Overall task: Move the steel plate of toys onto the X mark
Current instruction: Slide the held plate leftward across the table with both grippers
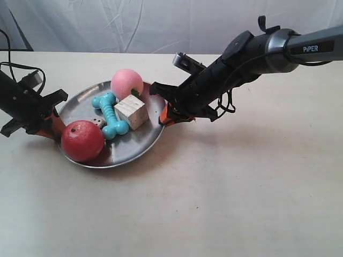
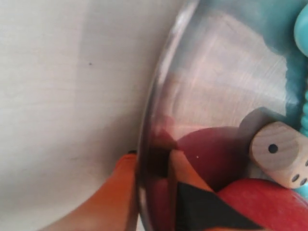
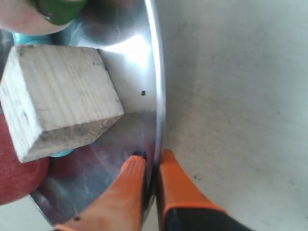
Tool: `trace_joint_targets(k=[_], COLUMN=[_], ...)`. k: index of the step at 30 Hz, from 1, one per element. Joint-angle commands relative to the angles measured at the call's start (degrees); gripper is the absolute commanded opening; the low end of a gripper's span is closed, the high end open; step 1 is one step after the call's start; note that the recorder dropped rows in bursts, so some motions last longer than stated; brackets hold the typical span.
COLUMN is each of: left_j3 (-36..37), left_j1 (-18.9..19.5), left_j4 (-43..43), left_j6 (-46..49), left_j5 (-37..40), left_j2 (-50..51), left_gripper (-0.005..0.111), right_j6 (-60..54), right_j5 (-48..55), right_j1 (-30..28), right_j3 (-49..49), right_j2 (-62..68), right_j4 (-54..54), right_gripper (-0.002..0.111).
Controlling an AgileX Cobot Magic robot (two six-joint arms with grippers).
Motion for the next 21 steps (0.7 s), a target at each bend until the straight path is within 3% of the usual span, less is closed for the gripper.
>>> trace_joint_targets(k=[1,18,21], left_j3=[1.6,1.8,1.8], left_j1=[-0.3,-0.3,-0.3], left_j4=[0.6,4.7,5.9], left_j6=[1.2,0.9,0.9], left_j5=[-3.3,-4.5,-4.7], left_j2=[-0.3,-0.3,-0.3], left_gripper=[0.000,0.000,0.005], right_j6=[-1.9,-1.9,-1.9], right_j5=[1.7,1.2,1.2], right_j1=[1.1,1.7,1.7], right_j3=[-0.9,-0.9,-0.9], right_j2=[1.0,3.6,3.6], right_j4=[0.3,0.7,0.7], right_gripper=[-0.001,-0.001,-0.001])
